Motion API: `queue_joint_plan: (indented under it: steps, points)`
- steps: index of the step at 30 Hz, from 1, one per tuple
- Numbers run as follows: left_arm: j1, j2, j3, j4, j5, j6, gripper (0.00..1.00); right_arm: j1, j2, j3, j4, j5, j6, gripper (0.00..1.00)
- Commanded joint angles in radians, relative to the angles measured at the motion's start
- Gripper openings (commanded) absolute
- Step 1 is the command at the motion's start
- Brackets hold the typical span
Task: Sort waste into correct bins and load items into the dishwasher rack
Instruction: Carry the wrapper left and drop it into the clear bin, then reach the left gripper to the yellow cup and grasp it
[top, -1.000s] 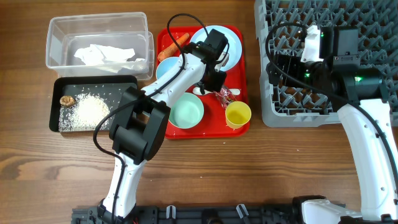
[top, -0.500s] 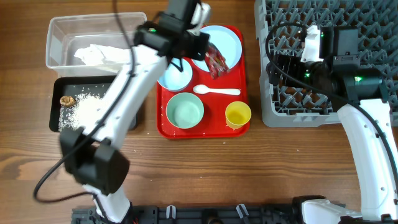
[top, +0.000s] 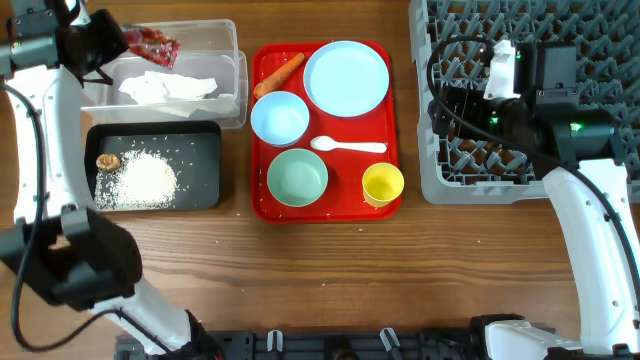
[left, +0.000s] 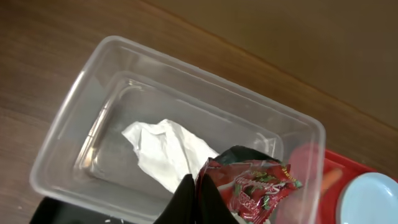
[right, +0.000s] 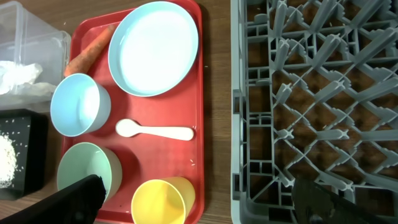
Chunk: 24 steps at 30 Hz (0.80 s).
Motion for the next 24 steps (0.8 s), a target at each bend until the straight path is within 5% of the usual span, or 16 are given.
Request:
queue_joint_plan:
  steps: [1,3,4,10,12,17,24]
  points:
    - [0.01,0.115,0.01,0.043,0.005,-0.027,0.12,-0.003,0.01,0.02,0.006,0.009,-0.007,0.99]
    - [0.009,0.143,0.01,0.039,0.005,-0.027,0.66,-0.003,0.01,0.02,0.006,0.01,-0.008,1.0]
    - [0.009,0.14,0.01,0.04,0.01,-0.027,0.79,-0.003,0.01,0.02,0.01,0.01,-0.008,1.0]
    - [-0.005,0.077,0.01,0.039,0.127,-0.019,0.82,-0.003,0.01,0.02,0.022,0.01,-0.01,1.0]
    - [-0.048,0.029,0.01,0.027,0.172,0.07,0.82,-0.003,0.01,0.02,0.024,0.01,-0.01,1.0]
    - [-0.261,-0.019,0.01,-0.123,0.171,0.185,0.82,-0.003,0.01,0.02,0.022,0.009,-0.009,1.0]
    - [-0.523,-0.006,0.01,-0.308,0.184,0.187,0.83,-0.003,0.01,0.02,0.017,0.009,-0.007,1.0]
